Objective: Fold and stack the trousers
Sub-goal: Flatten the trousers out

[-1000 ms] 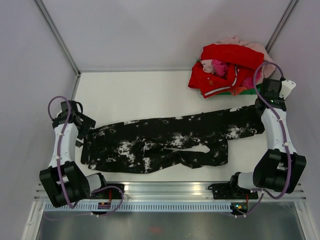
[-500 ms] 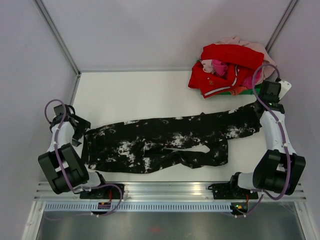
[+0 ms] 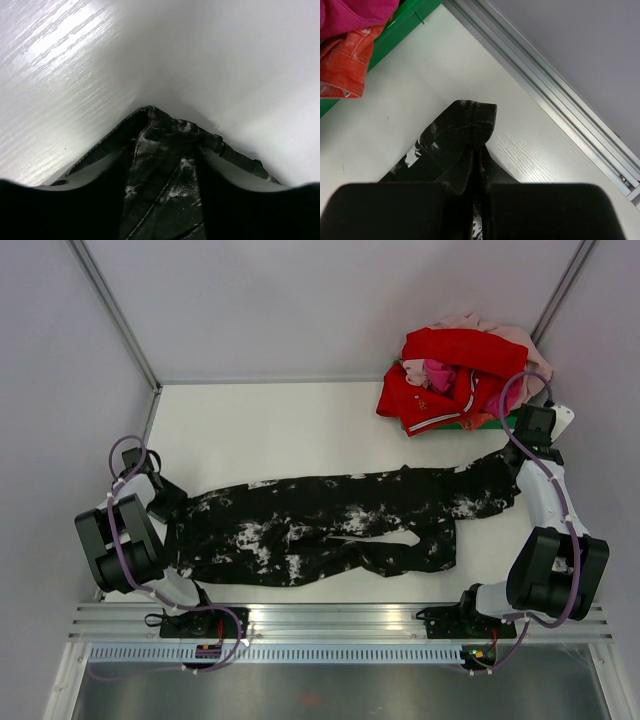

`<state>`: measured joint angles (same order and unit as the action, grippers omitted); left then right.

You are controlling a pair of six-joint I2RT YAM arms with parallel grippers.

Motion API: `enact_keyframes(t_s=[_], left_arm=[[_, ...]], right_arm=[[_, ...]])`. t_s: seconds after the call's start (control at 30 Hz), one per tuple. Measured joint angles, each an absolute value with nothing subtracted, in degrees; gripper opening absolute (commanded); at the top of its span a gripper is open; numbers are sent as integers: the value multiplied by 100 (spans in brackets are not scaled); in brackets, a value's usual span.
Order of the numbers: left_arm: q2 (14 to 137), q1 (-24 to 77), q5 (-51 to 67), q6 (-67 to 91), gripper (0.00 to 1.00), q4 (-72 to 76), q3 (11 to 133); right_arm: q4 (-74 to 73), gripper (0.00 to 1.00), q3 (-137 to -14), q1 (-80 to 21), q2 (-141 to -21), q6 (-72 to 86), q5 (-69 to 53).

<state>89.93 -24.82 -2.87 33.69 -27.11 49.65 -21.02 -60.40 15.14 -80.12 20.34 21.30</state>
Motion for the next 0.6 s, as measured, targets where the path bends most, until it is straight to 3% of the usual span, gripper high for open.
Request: enact_keyframes(t_s=[0.03, 0.1, 0.13, 0.37, 0.6], left_arm=[[9030, -2449, -287, 3380, 33, -2650, 4965], [9091, -2423, -303, 3339, 7, -2606, 4971], [9098, -2425, -287, 3341, 2, -2613, 4993], [9070, -2401, -266, 3312, 2, -2600, 5103], [8130, -2383, 209, 3192, 2, -2875, 5885]], right_arm=[[-2086, 0, -6040, 1514, -8027, 2034, 2130], [-2056, 0, -6040, 1514, -8049, 2034, 2128], [-2043, 0, -6040, 1514, -8060, 2034, 2128], [-2001, 0, -6047, 1518, -8221, 2034, 1966], [-1859, 0, -6222, 1518, -8053, 2025, 1157]])
